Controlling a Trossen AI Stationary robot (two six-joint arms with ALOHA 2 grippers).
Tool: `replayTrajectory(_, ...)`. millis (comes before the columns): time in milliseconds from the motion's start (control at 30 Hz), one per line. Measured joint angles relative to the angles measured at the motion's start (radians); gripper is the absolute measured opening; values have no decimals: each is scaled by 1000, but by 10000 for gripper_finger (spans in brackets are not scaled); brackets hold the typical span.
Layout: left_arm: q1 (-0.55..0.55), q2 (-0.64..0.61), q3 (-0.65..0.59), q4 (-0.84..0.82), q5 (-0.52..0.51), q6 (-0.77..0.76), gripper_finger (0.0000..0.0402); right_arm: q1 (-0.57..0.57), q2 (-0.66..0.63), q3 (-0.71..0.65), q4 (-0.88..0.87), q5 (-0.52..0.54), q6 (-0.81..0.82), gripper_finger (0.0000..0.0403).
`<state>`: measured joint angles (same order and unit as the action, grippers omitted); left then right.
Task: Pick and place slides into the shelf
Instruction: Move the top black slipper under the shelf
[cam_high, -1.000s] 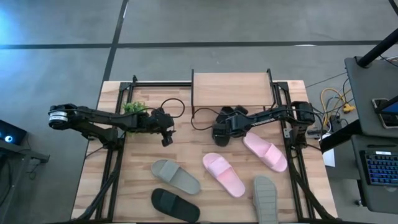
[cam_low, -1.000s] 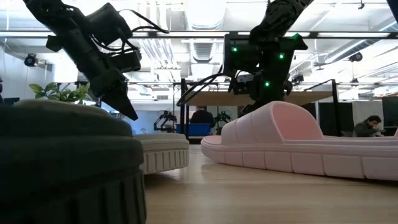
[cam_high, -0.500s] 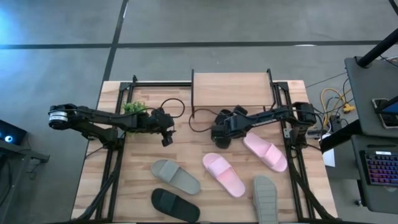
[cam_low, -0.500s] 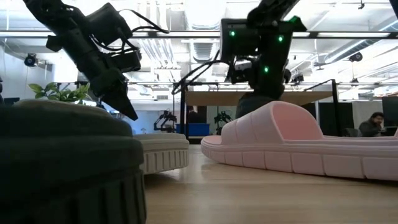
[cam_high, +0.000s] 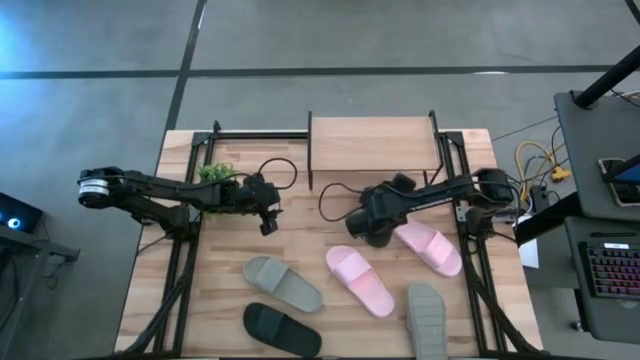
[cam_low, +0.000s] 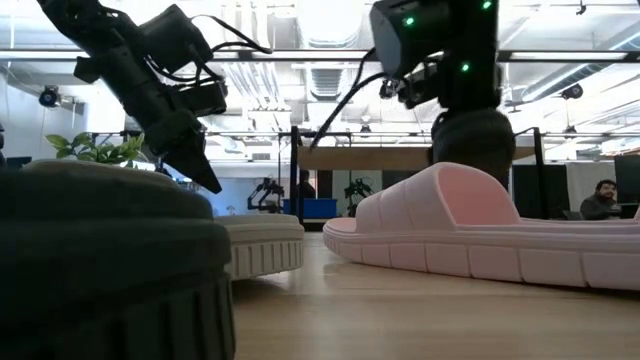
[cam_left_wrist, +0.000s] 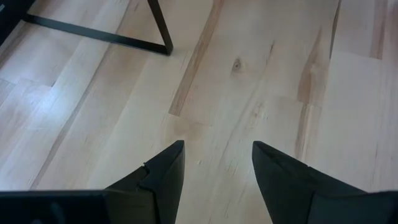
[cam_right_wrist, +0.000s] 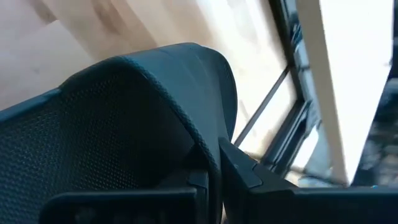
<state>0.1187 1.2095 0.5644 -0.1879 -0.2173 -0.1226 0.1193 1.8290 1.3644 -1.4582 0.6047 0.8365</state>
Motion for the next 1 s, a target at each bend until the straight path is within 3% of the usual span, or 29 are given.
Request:
replayTrajectory(267, 0, 0, 0, -1, 7, 6, 173, 9, -86, -72, -2, -83, 54, 13)
replayTrajectory(667, 0, 0, 0, 1, 15, 7, 173, -94, -327, -317, 116, -35, 19, 13)
replayTrajectory(1000, 0, 0, 6, 54, 95, 6, 173, -151, -319, -437, 172, 11, -10, 13)
